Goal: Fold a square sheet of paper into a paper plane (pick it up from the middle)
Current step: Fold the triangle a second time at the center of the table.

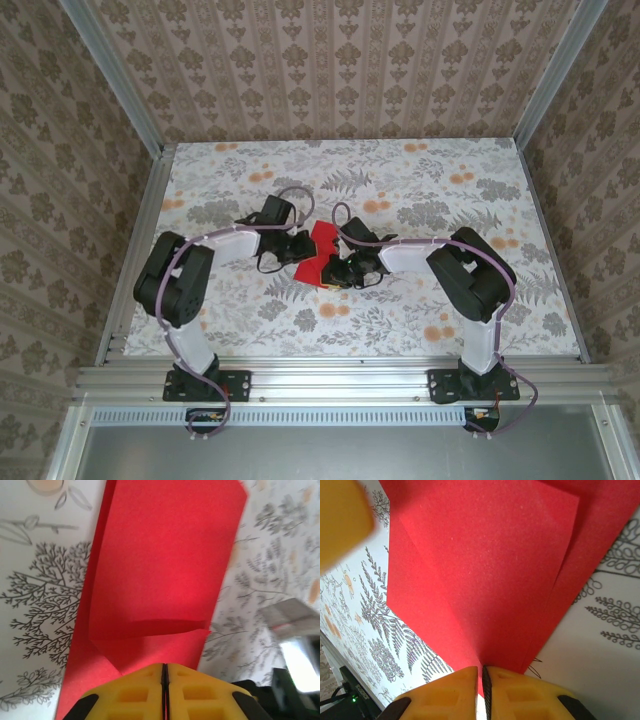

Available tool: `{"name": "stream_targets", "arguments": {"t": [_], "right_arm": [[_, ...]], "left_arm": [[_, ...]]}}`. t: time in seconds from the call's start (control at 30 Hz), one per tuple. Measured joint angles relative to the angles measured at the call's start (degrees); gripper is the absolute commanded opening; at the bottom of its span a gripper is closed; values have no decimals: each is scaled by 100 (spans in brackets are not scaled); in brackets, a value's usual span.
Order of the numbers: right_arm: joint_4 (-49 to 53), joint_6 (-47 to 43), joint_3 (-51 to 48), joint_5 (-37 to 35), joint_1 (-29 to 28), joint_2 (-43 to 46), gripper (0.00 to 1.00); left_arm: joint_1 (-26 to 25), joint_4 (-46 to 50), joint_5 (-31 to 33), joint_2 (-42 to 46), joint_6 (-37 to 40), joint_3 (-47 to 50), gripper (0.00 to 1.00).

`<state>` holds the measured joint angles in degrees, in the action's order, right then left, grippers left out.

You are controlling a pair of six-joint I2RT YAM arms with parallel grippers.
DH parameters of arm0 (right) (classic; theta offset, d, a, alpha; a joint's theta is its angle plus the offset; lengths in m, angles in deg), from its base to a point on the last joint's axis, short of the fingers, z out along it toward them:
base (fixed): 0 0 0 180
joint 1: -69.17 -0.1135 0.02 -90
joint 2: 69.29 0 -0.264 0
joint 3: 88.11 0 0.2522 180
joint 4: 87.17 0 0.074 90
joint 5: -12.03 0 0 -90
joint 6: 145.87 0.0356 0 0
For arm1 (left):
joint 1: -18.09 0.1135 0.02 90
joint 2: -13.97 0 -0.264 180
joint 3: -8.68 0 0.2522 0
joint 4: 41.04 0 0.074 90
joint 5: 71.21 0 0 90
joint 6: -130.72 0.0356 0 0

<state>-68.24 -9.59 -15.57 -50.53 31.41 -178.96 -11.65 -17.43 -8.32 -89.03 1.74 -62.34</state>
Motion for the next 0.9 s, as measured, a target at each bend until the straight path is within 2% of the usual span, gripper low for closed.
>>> {"name": "stream_targets", "arguments": {"t": [0.13,0.5,0.7,0.9], "right_arm": [[-42,20,-2,26,0,9,15],[11,129,197,-7,0,149,17],[94,144,776,-22,2,-199,17],[382,146,804,-28,7,-435,17]], "left_arm": [[7,63,116,-278,-33,-37,8],[13,85,157,-317,-44,-103,6],[13,83,160,-317,-44,-101,6],[13,79,160,-317,-109,-98,6]]}}
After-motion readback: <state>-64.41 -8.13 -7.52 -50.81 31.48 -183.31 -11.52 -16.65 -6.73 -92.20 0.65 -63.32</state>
